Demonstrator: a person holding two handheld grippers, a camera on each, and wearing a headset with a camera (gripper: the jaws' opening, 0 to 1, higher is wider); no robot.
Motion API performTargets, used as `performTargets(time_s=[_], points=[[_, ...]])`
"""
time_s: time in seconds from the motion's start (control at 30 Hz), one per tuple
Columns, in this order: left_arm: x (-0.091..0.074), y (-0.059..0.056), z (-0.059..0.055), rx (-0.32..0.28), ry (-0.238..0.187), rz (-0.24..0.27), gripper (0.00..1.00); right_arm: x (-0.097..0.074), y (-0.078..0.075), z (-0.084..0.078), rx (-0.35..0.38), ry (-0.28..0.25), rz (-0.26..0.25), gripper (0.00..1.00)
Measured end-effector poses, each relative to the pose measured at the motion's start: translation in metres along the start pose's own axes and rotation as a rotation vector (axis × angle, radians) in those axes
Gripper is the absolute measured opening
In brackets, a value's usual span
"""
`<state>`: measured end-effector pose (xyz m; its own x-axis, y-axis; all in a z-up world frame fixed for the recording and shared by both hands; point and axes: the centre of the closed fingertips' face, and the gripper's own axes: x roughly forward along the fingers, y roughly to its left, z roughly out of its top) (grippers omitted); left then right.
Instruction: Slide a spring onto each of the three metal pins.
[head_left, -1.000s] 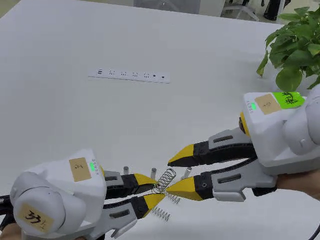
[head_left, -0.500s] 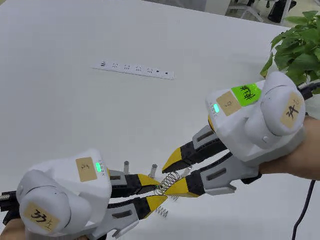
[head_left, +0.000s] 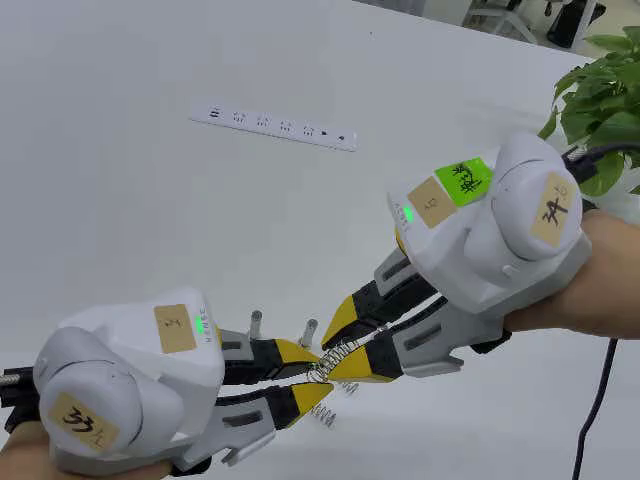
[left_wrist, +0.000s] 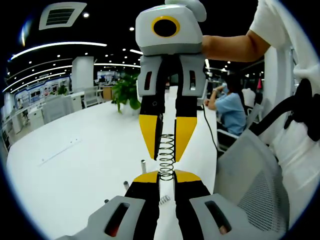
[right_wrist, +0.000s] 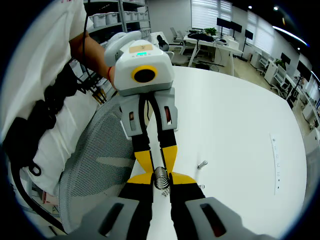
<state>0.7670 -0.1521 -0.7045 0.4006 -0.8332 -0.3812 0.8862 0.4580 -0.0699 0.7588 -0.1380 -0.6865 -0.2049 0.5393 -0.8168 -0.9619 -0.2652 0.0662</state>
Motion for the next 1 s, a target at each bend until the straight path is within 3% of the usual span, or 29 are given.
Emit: performTargets(time_s=[0.73,1.0], points=[[-0.005,0.002,-0.008,-0.006,-0.017,0.016,0.11,0.01,0.0,0.004,0.002,0.041,0.029,0.12],[-0.013,0.009,-0.014,-0.025,-0.029,0.037,0.15,0.015,-0.004,0.009,0.007,0.041,0.032,0.12]])
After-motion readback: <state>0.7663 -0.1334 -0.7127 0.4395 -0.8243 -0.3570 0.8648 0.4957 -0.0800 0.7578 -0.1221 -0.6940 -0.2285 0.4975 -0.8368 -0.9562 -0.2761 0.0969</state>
